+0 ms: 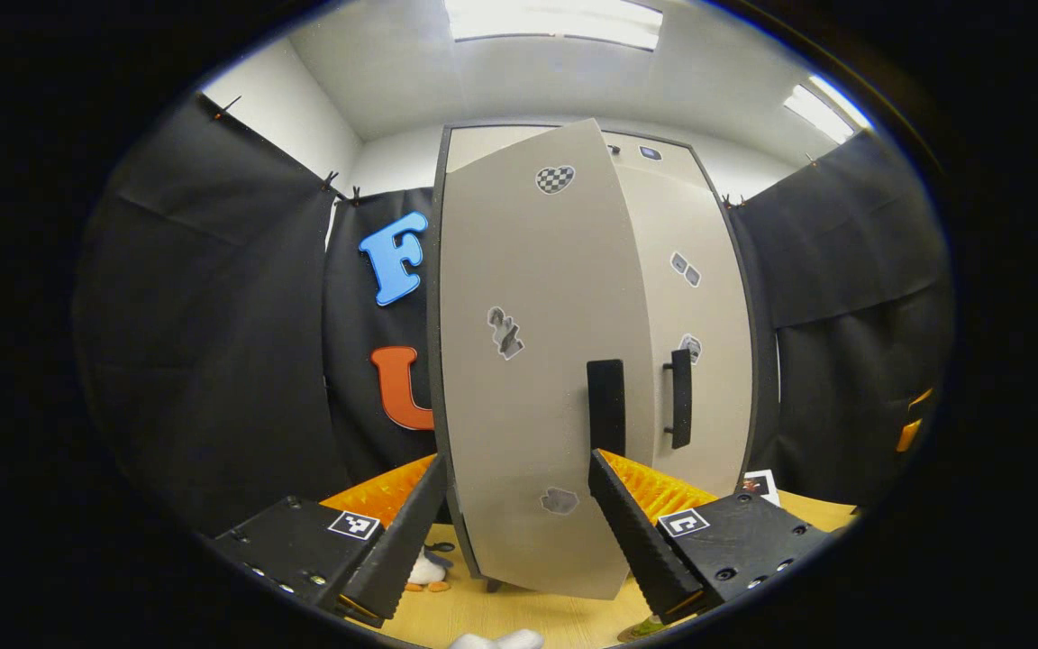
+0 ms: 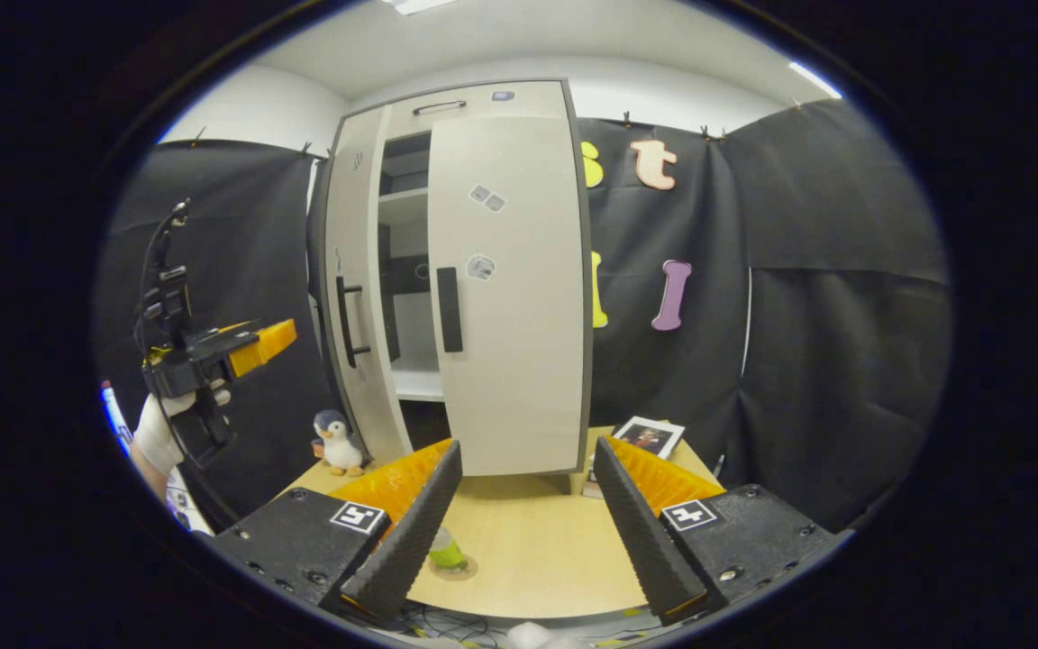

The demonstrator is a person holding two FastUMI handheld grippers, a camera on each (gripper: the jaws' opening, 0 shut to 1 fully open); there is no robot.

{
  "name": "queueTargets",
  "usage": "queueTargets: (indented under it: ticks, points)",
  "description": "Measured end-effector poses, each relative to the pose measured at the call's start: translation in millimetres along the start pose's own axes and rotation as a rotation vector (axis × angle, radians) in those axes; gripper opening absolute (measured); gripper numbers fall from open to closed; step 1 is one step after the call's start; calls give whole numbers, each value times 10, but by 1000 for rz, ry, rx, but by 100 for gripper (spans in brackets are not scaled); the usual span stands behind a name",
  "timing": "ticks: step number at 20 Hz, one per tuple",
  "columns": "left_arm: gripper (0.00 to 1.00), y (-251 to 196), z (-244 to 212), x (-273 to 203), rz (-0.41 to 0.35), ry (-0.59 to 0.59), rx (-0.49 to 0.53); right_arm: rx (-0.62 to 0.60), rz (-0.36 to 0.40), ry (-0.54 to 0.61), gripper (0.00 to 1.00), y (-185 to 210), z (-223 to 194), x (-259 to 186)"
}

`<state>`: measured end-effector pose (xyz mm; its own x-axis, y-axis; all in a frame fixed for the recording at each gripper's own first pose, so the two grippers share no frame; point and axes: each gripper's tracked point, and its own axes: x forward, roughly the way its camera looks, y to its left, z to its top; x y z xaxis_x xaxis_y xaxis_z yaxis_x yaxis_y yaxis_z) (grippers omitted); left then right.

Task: Grasp the bottle in the cabinet with the left hand and place it on the coaster, then close the right door with the right hand and the left door with the left hand.

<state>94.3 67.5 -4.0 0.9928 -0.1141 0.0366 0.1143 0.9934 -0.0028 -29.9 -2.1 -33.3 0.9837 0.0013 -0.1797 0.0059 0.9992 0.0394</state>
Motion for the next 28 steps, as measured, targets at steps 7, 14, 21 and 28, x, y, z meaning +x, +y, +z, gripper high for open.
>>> queueTargets:
  ticks: [7,14,21,28]
  points:
    - [96,14,-154,-423,5,65,-28,10,-2,-44,94,83,89,30]
    - [96,246,-454,-876,87,141,-32,-2,-34,-58,97,110,26,77]
    - [96,187,-607,-1153,122,157,-42,-16,-29,-50,97,171,-81,145]
    - [96,87,-583,-1147,118,152,-31,-25,-17,-53,97,195,-70,172]
